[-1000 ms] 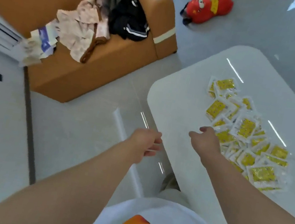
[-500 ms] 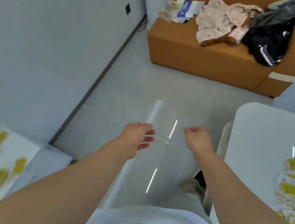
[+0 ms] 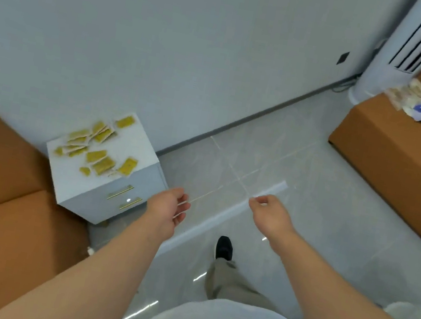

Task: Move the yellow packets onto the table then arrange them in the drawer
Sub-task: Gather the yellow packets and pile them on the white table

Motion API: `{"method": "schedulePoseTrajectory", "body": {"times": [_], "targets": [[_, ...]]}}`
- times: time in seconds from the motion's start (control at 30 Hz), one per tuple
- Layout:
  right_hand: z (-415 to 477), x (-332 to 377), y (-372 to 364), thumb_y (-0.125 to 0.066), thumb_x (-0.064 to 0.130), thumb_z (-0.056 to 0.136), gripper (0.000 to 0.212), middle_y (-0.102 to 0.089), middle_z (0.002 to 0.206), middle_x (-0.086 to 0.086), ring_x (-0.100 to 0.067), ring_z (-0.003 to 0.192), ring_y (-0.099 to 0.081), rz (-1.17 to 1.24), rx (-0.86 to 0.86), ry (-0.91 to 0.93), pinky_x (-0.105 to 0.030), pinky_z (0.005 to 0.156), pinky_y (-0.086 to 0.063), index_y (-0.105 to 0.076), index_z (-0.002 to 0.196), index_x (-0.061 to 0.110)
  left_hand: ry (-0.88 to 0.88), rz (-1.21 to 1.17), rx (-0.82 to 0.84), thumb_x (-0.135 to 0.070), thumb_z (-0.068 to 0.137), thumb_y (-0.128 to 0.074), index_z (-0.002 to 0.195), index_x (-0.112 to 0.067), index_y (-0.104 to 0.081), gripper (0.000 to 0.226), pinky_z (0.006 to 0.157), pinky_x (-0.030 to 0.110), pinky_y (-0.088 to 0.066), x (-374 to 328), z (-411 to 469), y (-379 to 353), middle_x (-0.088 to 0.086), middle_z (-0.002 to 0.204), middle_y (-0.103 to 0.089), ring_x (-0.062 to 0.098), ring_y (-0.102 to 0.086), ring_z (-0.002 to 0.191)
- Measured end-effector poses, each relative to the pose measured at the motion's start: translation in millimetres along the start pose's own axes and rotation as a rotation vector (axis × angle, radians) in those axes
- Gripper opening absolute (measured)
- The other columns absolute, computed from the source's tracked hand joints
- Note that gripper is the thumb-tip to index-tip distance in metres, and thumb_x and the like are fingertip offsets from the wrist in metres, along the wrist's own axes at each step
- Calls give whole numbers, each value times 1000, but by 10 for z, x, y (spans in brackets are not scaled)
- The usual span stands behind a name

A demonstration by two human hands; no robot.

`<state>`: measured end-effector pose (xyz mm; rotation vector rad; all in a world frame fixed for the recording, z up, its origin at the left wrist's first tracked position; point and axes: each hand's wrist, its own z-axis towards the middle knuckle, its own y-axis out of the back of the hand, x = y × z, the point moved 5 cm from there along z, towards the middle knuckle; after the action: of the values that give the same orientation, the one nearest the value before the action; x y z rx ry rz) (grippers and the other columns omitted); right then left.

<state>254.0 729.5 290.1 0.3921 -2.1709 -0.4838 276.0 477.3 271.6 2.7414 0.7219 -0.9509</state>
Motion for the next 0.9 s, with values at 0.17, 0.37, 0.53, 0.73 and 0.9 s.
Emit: {"method": "schedulePoseTrajectory", "body": {"times": [0.17,0.37,0.53,0.73,0.9], "targets": [[537,680,-552,-54,35,102,33,-57,118,-2,-21,106,-53,-72,131,67,-33,89,-42,-57,127,14,18,-144,-145,-20,98,-61,94,-17,-63,5,59,26,-45,-443,453,407,-3,82,-69,12,-63,69],[1190,1499,-1108,-54,35,101,31,-60,109,-1,-23,102,-58,-168,284,83,-41,95,-51,-58,124,14,59,-260,-297,-20,99,-60,101,-16,-63,5,55,26,-43,-1045,966,905,-3,82,-68,13,-64,69],[1527,2032,-1652,-52,31,101,23,-58,90,-1,-20,86,-58,-283,420,83,-45,93,-56,-59,115,14,84,-417,-365,-18,100,-59,97,-17,-61,4,58,26,-43,-1311,1258,1178,-2,83,-65,14,-64,72],[1660,2477,-2502,-50,25,102,39,-62,97,-16,-38,106,-68,-380,542,-13,-49,94,-55,-55,130,-3,127,-507,-466,-19,98,-63,102,-14,-64,6,59,27,-46,-1358,1571,1803,-2,85,-69,14,-67,73],[1867,2620,-3411,-54,28,102,30,-53,91,-5,-32,80,-69,-402,534,-173,-45,86,-59,-55,124,8,181,-469,-516,-18,97,-62,97,-13,-63,5,55,25,-46,-1494,2084,2490,0,84,-67,12,-65,67]]}}
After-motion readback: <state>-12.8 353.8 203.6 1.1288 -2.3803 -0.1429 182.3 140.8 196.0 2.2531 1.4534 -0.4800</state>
